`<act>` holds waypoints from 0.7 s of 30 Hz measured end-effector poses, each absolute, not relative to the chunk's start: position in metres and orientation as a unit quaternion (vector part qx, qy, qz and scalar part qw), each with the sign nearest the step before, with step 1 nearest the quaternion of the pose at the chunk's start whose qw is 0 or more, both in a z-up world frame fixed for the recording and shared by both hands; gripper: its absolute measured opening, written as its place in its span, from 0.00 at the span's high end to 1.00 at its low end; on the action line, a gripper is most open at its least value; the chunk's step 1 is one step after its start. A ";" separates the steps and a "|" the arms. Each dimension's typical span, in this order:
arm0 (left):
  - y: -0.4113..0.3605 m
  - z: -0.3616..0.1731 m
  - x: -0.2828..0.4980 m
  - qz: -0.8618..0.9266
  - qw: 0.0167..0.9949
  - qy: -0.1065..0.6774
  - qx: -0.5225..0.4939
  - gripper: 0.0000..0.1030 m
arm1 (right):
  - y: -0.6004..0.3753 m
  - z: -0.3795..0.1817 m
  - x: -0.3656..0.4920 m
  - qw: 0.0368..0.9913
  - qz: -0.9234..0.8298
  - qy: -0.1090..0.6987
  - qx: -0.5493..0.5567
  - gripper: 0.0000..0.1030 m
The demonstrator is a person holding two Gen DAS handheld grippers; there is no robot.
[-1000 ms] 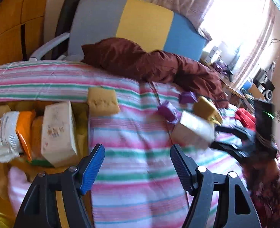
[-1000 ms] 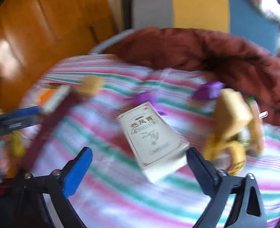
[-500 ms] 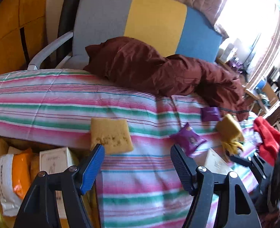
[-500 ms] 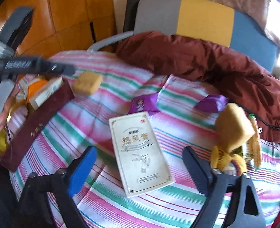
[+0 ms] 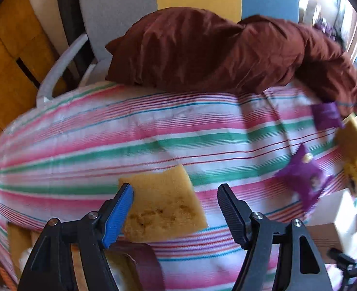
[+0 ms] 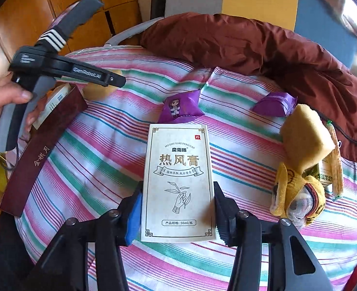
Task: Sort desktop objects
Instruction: 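Grasp a yellow sponge with the left tool while right tool grasps the white printed box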
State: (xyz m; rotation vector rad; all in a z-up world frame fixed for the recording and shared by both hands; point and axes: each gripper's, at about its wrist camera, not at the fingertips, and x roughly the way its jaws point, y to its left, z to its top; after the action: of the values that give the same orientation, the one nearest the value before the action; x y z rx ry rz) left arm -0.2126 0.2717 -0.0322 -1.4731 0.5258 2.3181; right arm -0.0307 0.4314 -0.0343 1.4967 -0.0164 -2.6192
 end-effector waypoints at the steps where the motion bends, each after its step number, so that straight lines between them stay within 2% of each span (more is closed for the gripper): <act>1: 0.272 -0.035 -0.214 0.813 0.169 0.190 -0.523 0.29 | 0.432 -0.034 -0.031 0.063 -0.866 -0.006 0.495 0.50; 7: 0.272 -0.033 -0.204 0.818 0.199 0.174 -0.512 0.31 | 0.437 -0.033 -0.031 0.058 -0.864 -0.024 0.499 0.50; 9: 0.279 -0.033 -0.193 0.821 0.200 0.206 -0.493 0.39 | 0.439 -0.033 -0.031 0.054 -0.864 -0.028 0.501 0.50; 11: 0.284 -0.032 -0.180 0.829 0.196 0.243 -0.464 0.55 | 0.441 -0.033 -0.031 0.048 -0.862 -0.032 0.503 0.50; 15: 0.281 -0.024 -0.165 0.839 0.208 0.239 -0.443 0.73 | 0.450 -0.032 -0.029 0.026 -0.859 -0.049 0.508 0.50; 16: 0.280 -0.023 -0.164 0.834 0.227 0.228 -0.449 1.00 | 0.453 -0.031 -0.029 0.022 -0.859 -0.053 0.509 0.50; 18: 0.280 -0.025 -0.160 0.815 0.263 0.196 -0.477 0.97 | 0.457 -0.031 -0.028 0.012 -0.857 -0.061 0.511 0.50; 21: 0.287 -0.027 -0.145 0.816 0.280 0.220 -0.456 0.94 | 0.465 -0.031 -0.025 0.007 -0.855 -0.082 0.512 0.50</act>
State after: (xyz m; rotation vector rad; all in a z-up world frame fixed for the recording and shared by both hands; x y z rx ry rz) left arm -0.1446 0.2870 -0.0269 -1.2219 0.5885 2.1868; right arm -0.0246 0.4646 -0.0306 1.6021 -0.2561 -2.6748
